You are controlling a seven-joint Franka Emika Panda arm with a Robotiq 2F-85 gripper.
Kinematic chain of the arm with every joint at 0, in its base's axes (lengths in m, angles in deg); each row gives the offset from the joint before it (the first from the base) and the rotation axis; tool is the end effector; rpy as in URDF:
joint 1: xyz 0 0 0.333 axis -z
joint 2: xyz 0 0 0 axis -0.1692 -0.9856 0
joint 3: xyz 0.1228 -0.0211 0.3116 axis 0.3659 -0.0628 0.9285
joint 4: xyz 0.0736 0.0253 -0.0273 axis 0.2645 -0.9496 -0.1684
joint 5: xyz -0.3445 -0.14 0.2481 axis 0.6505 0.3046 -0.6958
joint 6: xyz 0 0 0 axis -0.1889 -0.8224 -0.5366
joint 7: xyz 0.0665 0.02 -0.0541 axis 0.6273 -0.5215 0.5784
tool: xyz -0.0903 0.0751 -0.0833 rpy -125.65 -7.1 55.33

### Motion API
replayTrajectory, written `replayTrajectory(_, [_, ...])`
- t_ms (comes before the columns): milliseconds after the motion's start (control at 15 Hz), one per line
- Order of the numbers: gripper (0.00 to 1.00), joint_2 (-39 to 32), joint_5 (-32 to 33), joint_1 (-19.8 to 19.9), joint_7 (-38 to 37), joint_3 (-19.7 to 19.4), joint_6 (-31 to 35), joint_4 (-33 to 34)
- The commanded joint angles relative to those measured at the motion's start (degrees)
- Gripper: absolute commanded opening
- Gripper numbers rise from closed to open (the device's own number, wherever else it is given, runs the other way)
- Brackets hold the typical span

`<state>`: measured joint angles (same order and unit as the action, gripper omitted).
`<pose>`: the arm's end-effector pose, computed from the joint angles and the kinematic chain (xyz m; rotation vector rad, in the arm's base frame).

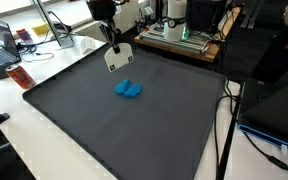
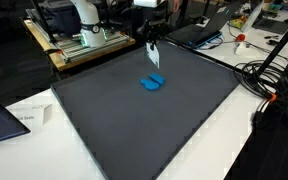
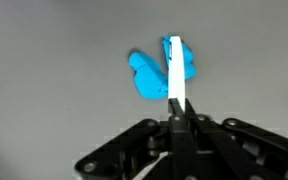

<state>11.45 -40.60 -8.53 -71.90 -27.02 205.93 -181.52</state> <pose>0.6235 -0.0068 0.3014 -3.0219 0.5052 0.0782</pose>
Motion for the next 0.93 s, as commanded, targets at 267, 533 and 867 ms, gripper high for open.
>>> replayTrajectory(267, [0.01, -2.2, 0.6, -1.1, -0.1, -0.2, 0.3, 2.2])
replayTrajectory(533, [0.01, -5.6, -0.9, -2.6, -0.2, 1.1, 2.0, 5.5])
replayTrajectory(867, [0.01, -8.9, -1.3, -4.4, -3.5, 1.1, 3.2, 8.3])
